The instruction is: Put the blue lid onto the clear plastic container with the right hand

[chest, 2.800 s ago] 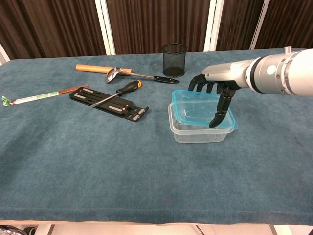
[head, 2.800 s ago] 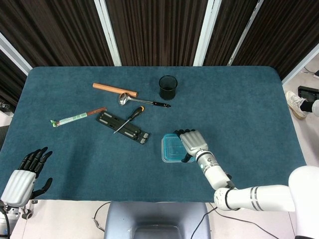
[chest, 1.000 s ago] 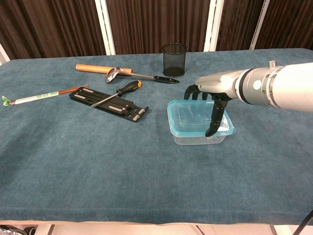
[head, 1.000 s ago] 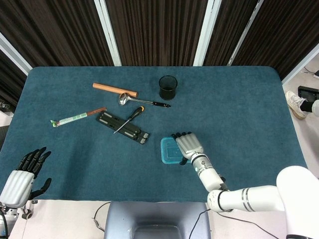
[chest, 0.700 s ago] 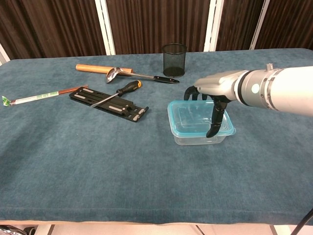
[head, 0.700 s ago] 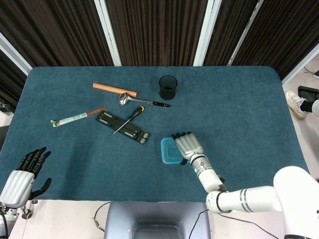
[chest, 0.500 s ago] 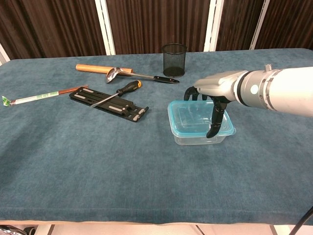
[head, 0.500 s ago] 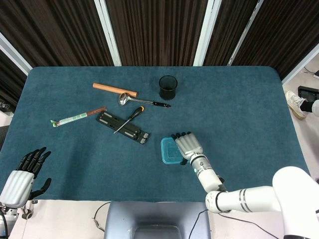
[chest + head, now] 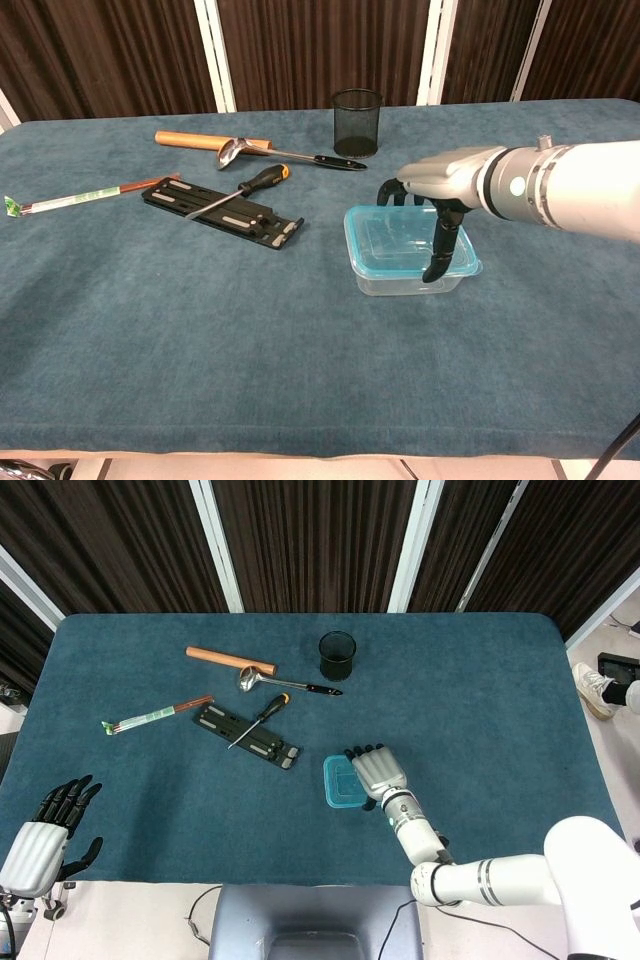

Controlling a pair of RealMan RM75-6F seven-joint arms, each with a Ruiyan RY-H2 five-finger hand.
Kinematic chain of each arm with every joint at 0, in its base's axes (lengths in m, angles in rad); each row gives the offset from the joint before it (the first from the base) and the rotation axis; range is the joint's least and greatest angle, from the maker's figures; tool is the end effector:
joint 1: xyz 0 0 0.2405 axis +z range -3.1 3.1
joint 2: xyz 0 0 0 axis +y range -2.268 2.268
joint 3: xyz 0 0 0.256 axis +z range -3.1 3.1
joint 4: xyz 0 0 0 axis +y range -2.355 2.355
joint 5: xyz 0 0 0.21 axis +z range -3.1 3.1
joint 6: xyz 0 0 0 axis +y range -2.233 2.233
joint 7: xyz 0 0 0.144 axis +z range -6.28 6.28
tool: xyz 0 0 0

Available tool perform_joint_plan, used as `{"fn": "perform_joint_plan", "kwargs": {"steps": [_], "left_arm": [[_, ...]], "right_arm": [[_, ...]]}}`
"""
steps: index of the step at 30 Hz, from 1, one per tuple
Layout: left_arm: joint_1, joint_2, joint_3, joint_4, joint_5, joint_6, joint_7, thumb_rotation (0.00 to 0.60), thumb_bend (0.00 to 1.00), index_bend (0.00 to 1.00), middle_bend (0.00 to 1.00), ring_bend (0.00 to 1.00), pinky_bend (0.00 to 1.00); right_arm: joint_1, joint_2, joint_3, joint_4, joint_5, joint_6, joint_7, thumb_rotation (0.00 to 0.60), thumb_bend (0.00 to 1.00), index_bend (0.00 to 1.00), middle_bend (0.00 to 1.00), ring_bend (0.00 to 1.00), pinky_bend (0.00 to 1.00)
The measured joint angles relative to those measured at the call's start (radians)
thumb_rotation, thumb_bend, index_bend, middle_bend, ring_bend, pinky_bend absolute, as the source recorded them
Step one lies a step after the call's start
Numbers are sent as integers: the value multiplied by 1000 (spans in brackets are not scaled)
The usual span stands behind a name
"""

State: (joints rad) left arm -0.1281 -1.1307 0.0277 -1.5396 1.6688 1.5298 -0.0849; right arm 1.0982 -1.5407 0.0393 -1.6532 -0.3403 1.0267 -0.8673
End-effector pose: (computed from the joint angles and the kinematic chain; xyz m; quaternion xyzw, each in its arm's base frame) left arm -0.2986 0.1767 0.1473 -0.6523 -0.3570 -0.4236 0.5174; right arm -0.1156 -0.3418 -0.0402 0.7988 -0.3683 0.1571 0.4490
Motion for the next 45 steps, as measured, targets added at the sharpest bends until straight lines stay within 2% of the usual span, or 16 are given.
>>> {"fn": "perform_joint_plan", "kwargs": {"steps": [11,17,25,45], "left_arm": [[2,2,1,2,2,4,-9,600,393,0,0,0,111],[3,2,0,1,1,4,-11,600,394,0,0,0,111],[1,3,2,1,2,2,-13,600,393,0,0,0,111],[3,5,3,2,6,7,-21,600,394,0,0,0,112]], "right_arm": [[-12,9,15,-7,-31,5,18,600,238,794,706,551,372],[-13,17,15,-16,-26,2,10,600,237,663,589,476,336],[-8,31,22,-24,-1,-19,9,600,238,400,390,318,281],[-10,50,25,-43,-12,-8,22,600,237,193,209,151,207]]}}
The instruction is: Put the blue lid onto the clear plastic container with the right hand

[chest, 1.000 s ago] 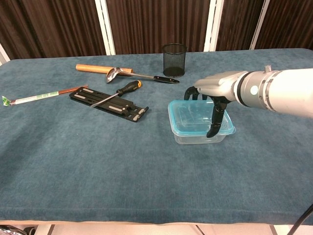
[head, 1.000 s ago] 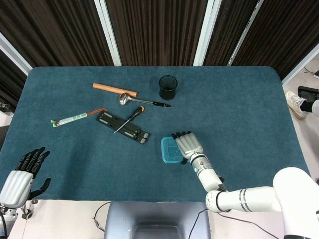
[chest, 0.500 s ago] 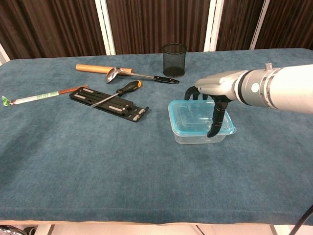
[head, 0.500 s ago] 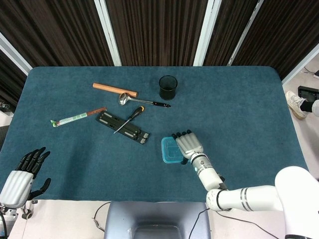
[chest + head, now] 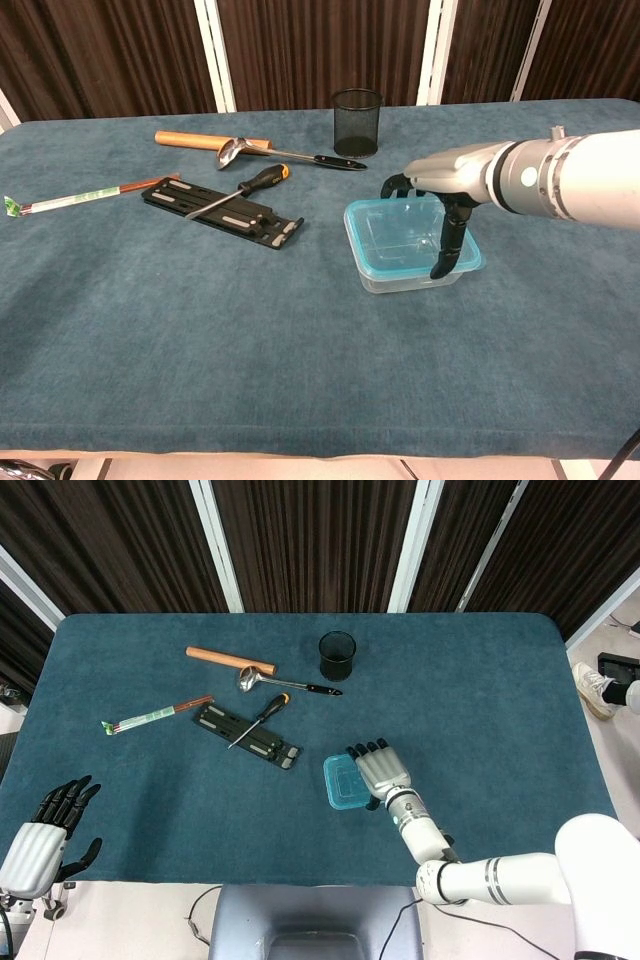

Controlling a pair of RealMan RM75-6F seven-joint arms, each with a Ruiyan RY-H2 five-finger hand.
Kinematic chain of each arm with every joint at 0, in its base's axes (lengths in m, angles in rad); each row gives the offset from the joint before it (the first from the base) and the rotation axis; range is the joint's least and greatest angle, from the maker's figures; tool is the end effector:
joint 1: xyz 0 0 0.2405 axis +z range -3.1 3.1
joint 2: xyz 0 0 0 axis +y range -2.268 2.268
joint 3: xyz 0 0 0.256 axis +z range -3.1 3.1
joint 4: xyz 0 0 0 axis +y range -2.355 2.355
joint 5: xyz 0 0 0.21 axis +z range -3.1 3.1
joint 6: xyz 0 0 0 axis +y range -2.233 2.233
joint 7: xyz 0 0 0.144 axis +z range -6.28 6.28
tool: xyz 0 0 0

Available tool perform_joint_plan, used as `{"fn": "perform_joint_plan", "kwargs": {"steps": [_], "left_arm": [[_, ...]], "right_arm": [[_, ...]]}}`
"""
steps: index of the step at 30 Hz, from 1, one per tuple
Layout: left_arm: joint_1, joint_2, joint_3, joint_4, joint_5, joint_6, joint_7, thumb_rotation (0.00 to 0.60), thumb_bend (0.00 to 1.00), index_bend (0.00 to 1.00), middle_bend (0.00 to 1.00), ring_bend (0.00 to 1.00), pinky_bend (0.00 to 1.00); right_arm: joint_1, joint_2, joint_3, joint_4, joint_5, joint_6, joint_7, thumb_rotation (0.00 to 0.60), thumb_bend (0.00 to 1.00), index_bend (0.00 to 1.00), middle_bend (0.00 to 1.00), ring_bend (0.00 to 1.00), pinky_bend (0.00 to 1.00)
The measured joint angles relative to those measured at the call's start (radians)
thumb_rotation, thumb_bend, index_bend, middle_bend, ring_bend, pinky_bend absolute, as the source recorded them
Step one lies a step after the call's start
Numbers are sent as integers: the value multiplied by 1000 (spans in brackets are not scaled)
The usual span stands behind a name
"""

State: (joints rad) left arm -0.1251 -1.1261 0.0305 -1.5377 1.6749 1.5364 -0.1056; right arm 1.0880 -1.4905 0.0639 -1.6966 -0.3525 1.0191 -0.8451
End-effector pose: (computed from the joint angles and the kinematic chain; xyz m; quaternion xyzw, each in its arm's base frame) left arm -0.2990 0.1752 0.1490 -0.6502 -0.3607 -0.4284 0.5135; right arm -0.1114 -0.3445 -0.0261 0.7918 -0.3783 0.1733 0.4472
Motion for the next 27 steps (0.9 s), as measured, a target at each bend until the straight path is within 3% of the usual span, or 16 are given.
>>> {"fn": "perform_joint_plan", "kwargs": {"steps": [21,27], "left_arm": [[0,0,0,1,1,1,-2,600,393,0,0,0,111],[1,0,-1,1,0,2,-2,600,392,0,0,0,111]], "right_arm": [[-14,33,2,-27,-31,0,24,600,237,136,158,105,172],[-21,50,12,-43,-61,-4,53,600,238,249,134,53,136]]}}
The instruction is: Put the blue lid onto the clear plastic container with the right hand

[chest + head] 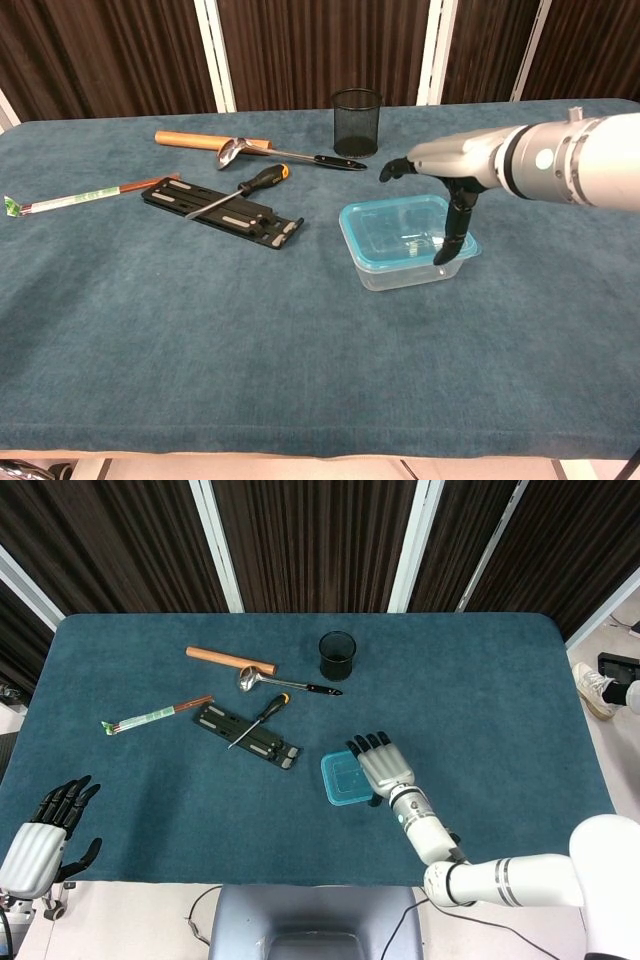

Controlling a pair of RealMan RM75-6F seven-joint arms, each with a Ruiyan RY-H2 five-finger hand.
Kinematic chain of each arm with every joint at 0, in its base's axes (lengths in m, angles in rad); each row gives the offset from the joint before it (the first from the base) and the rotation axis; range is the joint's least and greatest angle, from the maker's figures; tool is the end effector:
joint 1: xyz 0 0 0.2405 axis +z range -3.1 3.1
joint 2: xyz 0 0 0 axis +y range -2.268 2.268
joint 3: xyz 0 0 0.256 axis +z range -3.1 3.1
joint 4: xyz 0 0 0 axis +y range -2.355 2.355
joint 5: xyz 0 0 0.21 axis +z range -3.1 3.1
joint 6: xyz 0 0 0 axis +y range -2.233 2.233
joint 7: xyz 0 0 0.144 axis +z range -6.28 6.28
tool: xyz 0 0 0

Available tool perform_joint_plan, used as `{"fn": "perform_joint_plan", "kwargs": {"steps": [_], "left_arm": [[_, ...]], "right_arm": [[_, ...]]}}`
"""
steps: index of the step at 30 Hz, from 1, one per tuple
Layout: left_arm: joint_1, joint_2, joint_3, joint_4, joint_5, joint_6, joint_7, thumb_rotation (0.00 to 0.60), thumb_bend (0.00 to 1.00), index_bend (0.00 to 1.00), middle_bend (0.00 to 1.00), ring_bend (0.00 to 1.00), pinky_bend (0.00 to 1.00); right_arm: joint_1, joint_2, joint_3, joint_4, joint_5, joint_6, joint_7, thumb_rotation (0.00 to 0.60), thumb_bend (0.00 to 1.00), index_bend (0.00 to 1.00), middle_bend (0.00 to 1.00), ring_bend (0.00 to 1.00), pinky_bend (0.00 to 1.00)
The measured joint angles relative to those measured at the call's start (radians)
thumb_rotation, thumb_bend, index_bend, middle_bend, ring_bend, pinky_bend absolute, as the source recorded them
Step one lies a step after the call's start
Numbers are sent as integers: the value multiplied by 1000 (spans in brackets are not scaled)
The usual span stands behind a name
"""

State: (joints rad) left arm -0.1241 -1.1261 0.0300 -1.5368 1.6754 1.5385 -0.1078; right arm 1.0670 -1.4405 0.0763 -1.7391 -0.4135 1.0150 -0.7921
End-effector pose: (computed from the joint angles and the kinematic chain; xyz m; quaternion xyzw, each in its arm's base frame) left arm -0.2991 0.1750 0.1494 -0.6494 -0.3606 -0.4294 0.5136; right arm -0.1080 -0.3450 -0.0117 0.7865 -0.3821 0.2005 0.4419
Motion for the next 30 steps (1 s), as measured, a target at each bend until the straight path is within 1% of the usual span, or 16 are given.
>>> {"fn": "perform_joint_plan", "kwargs": {"steps": [3,5,7,10,19,30], "left_arm": [[0,0,0,0,0,0,0,600,392,0,0,0,111],[0,0,0,0,-1,0,0,600,392,0,0,0,111],[1,0,0,1,0,1,0,600,392,0,0,0,111],[0,0,1,0,1,0,2,600,392,0,0,0,111],[1,2,0,2,-1,0,-4,600,392,0,0,0,111],[-1,-1,0,3,-4,-7,-1,600,392,0,0,0,111]], "right_arm": [[-8,23,16,-20,-51,-2,33,600,238,368,128,23,111],[-11,39,22,-34,-78,-5,46,600,237,393,127,15,106],[-10,46,26,-43,-88,-6,51,600,237,401,122,10,103],[-3,33,26,-37,-78,-2,39,600,237,411,119,6,101],[34,-49,29,22,-15,20,-18,600,237,425,118,5,101],[74,-92,43,61,46,37,-86,600,195,425,118,4,101]]}}
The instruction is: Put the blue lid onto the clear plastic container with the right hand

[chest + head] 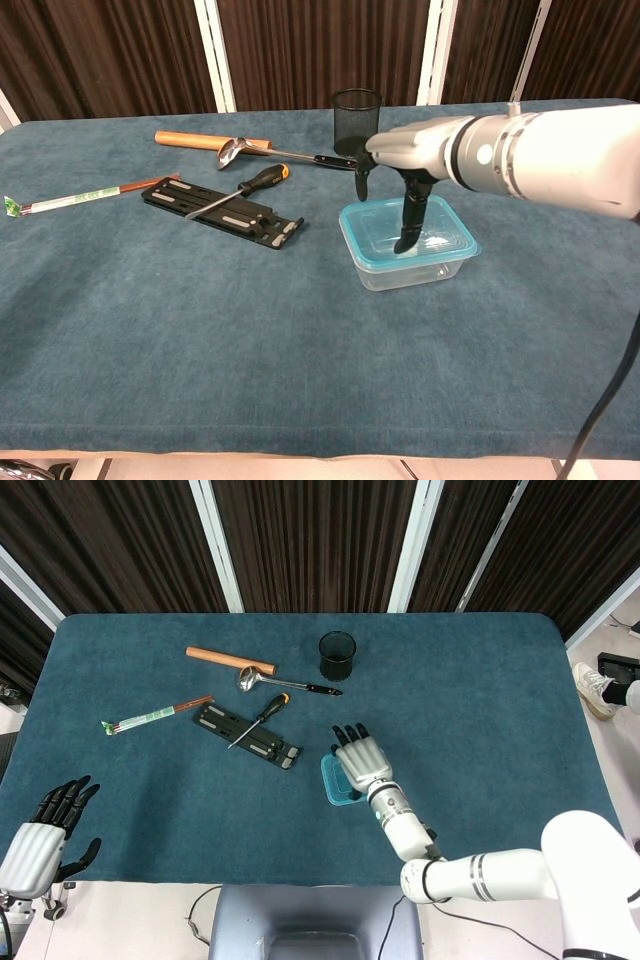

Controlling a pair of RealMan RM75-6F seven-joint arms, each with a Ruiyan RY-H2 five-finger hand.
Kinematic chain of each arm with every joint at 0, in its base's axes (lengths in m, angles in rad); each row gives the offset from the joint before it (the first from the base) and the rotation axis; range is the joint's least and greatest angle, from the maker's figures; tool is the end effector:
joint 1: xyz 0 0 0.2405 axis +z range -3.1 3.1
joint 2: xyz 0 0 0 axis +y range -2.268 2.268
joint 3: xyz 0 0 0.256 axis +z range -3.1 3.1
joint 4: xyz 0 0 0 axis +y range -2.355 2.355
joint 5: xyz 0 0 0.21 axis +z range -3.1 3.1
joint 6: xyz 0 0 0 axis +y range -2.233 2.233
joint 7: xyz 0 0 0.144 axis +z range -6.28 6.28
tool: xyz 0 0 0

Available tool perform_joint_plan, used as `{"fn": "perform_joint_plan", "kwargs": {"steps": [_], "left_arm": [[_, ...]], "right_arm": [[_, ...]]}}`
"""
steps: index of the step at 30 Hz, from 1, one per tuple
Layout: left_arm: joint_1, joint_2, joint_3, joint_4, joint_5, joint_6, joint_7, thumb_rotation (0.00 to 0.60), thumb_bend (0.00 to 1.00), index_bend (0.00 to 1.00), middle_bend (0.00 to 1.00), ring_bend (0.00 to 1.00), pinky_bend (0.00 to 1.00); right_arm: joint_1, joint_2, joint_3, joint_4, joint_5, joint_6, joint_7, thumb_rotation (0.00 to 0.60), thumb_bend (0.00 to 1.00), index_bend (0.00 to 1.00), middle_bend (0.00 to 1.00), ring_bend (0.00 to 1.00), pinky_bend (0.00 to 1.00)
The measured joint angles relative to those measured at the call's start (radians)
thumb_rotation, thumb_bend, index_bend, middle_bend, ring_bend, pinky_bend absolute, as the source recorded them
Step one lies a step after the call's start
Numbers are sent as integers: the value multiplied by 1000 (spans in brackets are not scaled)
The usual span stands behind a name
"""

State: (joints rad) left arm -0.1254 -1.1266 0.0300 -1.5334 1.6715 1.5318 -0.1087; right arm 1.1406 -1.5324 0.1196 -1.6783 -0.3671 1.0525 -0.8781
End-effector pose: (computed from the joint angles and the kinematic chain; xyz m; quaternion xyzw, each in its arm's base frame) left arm -0.3004 0.1756 0.1489 -0.6502 -0.3623 -0.4263 0.5141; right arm -0.0748 -0.3536 -0.0310 0.7956 -0.3485 0.2103 0.4487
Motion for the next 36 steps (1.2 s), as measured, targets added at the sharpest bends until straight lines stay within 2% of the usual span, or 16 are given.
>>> {"fn": "perform_joint_plan", "kwargs": {"steps": [12,36], "left_arm": [[-1,0,-2,0,-4,-1,-1,600,392,0,0,0,111],[-3,0,-1,2,-2,-4,0,600,392,0,0,0,111]], "right_arm": [[40,-26,-4,20,66,-18,-62,600,192,401,104,0,99],[37,-20,-11,27,62,-24,-49,600,181,425,104,0,99]]}}
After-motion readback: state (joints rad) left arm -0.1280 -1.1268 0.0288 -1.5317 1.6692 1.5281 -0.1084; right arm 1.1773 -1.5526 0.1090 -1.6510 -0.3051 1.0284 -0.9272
